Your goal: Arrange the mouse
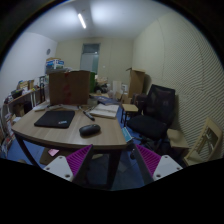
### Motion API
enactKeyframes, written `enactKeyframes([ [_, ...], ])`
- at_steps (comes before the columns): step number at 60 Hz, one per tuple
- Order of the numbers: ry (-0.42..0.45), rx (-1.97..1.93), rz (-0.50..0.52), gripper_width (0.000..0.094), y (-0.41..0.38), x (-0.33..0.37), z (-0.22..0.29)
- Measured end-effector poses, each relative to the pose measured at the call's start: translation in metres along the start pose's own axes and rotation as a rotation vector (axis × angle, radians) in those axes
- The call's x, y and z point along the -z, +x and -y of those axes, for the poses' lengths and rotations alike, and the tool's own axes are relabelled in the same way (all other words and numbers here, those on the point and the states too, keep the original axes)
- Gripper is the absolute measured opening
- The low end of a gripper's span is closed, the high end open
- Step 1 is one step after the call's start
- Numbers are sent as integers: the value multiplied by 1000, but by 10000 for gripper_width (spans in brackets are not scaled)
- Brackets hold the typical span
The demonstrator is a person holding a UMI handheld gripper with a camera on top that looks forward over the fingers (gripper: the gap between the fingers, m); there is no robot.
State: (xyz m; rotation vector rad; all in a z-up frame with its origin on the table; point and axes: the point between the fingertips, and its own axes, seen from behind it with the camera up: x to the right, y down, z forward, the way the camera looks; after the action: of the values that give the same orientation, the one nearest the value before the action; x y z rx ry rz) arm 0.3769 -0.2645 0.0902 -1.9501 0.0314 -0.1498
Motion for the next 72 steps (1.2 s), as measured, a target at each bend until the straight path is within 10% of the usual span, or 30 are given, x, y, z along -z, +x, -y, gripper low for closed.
enactKeyframes([
  [31, -117, -53, 195, 845, -126, -145, -21],
  [63, -59, -89, 16, 837, -132, -246, 11],
  [67, -32, -101, -26, 491, -124, -248, 12],
  [72, -8, -106, -44, 447, -124, -249, 12],
])
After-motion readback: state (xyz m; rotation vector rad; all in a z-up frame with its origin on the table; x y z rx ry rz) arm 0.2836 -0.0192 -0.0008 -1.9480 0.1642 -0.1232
